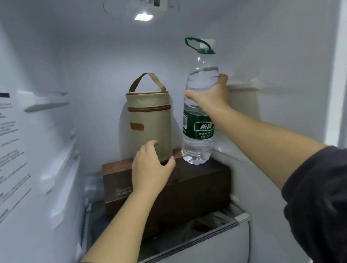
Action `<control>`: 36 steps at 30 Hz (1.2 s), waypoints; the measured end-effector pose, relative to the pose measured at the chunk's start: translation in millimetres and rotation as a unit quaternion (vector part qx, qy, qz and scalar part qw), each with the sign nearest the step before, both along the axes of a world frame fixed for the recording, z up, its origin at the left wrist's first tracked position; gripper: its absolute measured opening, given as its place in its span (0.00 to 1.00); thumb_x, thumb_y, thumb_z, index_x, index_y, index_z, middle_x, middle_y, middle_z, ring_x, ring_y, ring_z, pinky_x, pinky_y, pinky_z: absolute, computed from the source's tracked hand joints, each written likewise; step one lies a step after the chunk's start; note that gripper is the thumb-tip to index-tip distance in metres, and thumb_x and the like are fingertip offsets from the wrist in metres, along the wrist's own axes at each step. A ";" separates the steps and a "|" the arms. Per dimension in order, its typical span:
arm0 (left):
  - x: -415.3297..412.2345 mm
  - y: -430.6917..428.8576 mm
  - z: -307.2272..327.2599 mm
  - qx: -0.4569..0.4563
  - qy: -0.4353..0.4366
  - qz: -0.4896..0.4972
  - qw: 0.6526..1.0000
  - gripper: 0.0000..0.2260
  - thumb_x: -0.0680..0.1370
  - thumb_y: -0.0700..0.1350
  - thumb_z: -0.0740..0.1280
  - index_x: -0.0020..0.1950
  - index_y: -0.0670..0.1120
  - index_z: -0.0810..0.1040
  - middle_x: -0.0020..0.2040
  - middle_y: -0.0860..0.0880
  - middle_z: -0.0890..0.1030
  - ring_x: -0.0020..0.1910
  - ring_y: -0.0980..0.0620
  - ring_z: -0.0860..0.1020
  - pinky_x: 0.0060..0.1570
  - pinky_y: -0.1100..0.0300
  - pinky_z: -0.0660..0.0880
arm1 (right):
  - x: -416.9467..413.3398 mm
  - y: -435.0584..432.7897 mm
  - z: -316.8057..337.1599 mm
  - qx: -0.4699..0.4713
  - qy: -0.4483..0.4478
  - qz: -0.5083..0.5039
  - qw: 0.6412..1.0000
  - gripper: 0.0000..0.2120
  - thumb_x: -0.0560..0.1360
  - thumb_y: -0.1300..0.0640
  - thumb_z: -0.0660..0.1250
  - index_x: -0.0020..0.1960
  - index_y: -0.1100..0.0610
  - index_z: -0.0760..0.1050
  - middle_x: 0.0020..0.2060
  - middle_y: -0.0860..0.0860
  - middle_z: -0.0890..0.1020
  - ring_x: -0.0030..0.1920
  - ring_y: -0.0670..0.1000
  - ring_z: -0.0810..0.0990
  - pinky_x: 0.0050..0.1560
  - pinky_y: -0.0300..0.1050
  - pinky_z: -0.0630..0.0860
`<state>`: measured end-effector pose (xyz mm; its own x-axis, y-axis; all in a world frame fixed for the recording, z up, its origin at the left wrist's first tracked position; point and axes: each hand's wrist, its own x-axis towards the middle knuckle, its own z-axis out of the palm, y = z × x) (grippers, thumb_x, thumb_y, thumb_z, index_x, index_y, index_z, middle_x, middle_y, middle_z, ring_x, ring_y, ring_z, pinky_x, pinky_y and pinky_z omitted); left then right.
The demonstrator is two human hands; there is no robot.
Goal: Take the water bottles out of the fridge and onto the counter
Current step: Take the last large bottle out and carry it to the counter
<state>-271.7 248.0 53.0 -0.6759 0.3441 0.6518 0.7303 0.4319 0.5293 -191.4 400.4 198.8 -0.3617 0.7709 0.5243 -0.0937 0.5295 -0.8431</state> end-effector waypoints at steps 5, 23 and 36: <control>26.8 51.4 19.6 0.022 -0.078 -0.188 0.979 0.44 0.65 0.58 0.78 0.75 0.52 0.60 0.72 0.50 0.68 0.68 0.54 0.68 0.65 0.54 0.69 | 33.0 -6.5 -7.0 -0.009 0.059 0.020 0.998 0.41 0.62 0.52 0.81 0.68 0.54 0.61 0.54 0.48 0.73 0.53 0.51 0.74 0.52 0.46 0.75; 48.5 83.6 -4.3 0.193 -0.101 -0.251 0.943 0.41 0.63 0.52 0.81 0.71 0.55 0.65 0.63 0.54 0.73 0.64 0.50 0.73 0.57 0.43 0.78 | 112.2 -15.5 28.0 0.003 0.095 0.090 0.991 0.07 0.72 0.55 0.75 0.47 0.54 0.79 0.42 0.50 0.84 0.45 0.50 0.84 0.54 0.49 0.80; 162.5 27.0 -22.1 0.188 -0.029 -0.208 0.960 0.34 0.59 0.50 0.82 0.63 0.52 0.73 0.54 0.55 0.81 0.56 0.49 0.79 0.53 0.50 0.79 | 254.0 -64.6 2.0 0.053 0.158 0.169 0.971 0.03 0.68 0.58 0.72 0.36 0.51 0.81 0.40 0.60 0.81 0.43 0.53 0.80 0.45 0.47 0.78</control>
<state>-109.2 275.0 30.9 -0.5704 0.3403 0.7475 0.7625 -0.1190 0.6360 62.6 335.7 200.8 -0.3931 0.5709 0.7208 -0.5228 0.5061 -0.6860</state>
